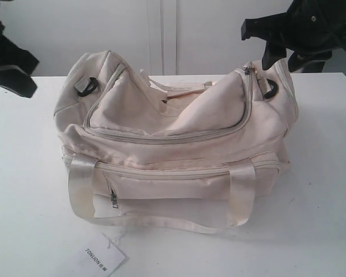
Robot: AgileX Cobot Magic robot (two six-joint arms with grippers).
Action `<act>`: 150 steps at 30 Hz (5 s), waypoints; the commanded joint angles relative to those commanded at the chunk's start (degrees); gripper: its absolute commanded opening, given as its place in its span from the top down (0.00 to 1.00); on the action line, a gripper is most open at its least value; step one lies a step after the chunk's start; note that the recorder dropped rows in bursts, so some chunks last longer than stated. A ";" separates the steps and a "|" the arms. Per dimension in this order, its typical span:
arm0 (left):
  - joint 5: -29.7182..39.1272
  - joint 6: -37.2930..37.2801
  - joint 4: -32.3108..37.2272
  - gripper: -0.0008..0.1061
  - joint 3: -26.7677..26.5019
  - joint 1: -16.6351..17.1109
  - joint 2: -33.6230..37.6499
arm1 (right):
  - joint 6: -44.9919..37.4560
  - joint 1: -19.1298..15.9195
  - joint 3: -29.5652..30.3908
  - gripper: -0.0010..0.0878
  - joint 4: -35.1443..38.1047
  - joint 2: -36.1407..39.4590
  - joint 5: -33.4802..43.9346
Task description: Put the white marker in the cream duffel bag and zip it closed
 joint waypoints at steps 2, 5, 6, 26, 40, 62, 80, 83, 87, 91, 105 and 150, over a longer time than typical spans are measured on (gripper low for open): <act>0.12 0.00 0.00 0.99 0.00 2.32 -0.13 | 0.00 0.00 0.00 0.50 0.00 0.00 0.00; 0.26 0.00 0.44 0.99 0.00 5.52 -0.13 | 0.00 0.00 0.00 0.50 0.00 0.00 -0.16; 0.33 0.00 0.67 0.99 0.00 6.38 -0.13 | 0.00 0.00 0.00 0.50 0.00 0.00 -0.16; 2.45 1.22 8.62 0.99 10.29 9.72 -13.02 | 0.00 0.00 0.00 0.50 0.00 0.00 -0.16; 3.05 1.22 12.30 0.99 23.29 9.72 -35.27 | 0.00 0.00 0.00 0.50 0.00 0.00 -0.16; 3.59 2.00 12.30 0.99 23.40 9.72 -42.81 | 0.00 0.00 0.00 0.50 0.00 0.00 -0.40; -25.18 -0.53 5.77 0.99 49.86 1.96 -61.71 | 0.00 0.00 0.00 0.50 0.00 0.00 -0.55; -28.51 -0.53 5.77 0.99 53.45 1.86 -64.25 | 0.00 0.00 0.00 0.50 0.00 0.00 -0.55; -31.15 -0.53 5.77 0.99 58.40 1.86 -67.20 | 0.00 0.00 0.00 0.50 0.00 0.00 -0.55; -32.10 -0.53 5.77 0.99 63.41 1.86 -70.22 | 0.00 0.00 0.00 0.50 0.00 0.00 -0.55; -41.46 -0.53 4.47 0.99 78.16 1.86 -79.44 | 0.00 0.00 0.00 0.50 0.00 0.00 -0.62; -42.20 -8.72 3.82 0.99 79.39 1.86 -79.44 | 0.00 0.00 0.00 0.50 0.00 0.00 -0.62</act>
